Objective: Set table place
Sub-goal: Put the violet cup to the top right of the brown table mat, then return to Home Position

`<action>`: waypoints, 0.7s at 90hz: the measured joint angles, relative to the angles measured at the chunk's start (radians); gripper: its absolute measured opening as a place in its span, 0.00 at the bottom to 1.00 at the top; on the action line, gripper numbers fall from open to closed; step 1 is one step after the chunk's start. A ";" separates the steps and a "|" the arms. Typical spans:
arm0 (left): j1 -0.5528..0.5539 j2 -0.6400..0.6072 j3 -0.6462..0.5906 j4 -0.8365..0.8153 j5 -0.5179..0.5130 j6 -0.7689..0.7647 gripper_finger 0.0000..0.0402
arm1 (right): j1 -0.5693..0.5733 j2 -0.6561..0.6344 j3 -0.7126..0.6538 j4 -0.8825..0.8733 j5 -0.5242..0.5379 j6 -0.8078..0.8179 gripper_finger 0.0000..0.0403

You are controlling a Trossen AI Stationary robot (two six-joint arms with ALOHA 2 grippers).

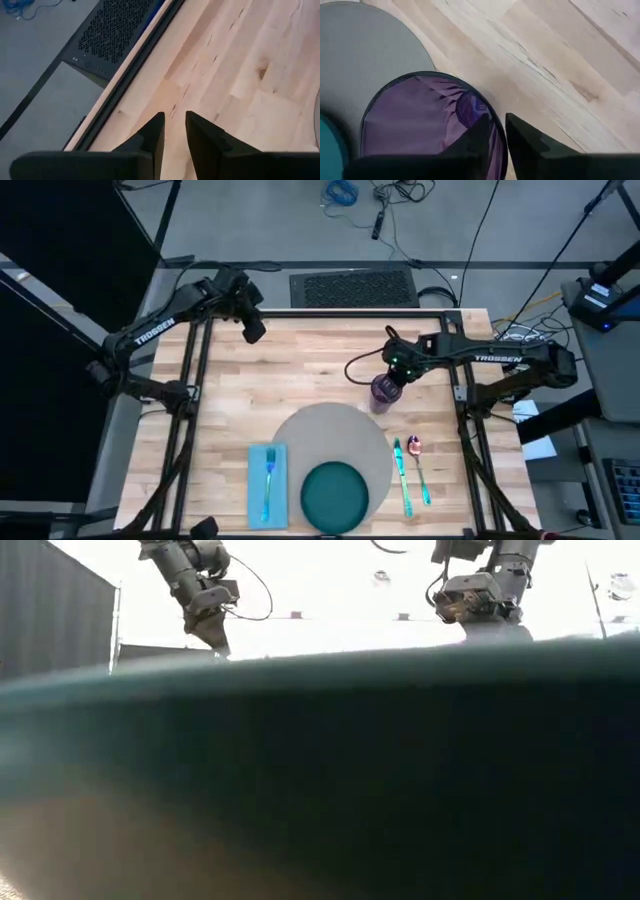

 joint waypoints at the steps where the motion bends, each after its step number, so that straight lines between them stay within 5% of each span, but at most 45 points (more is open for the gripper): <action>1: 0.000 0.000 0.000 0.000 0.000 0.000 0.16 | 0.000 0.000 0.000 0.000 0.000 0.000 0.15; 29: 0.000 0.000 0.000 0.000 0.000 0.004 0.16 | 0.000 -0.001 0.020 -0.044 0.002 -0.029 0.24; 63: 0.000 0.000 0.000 0.001 -0.001 0.010 0.16 | 0.005 -0.003 0.232 -0.173 -0.005 -0.108 0.29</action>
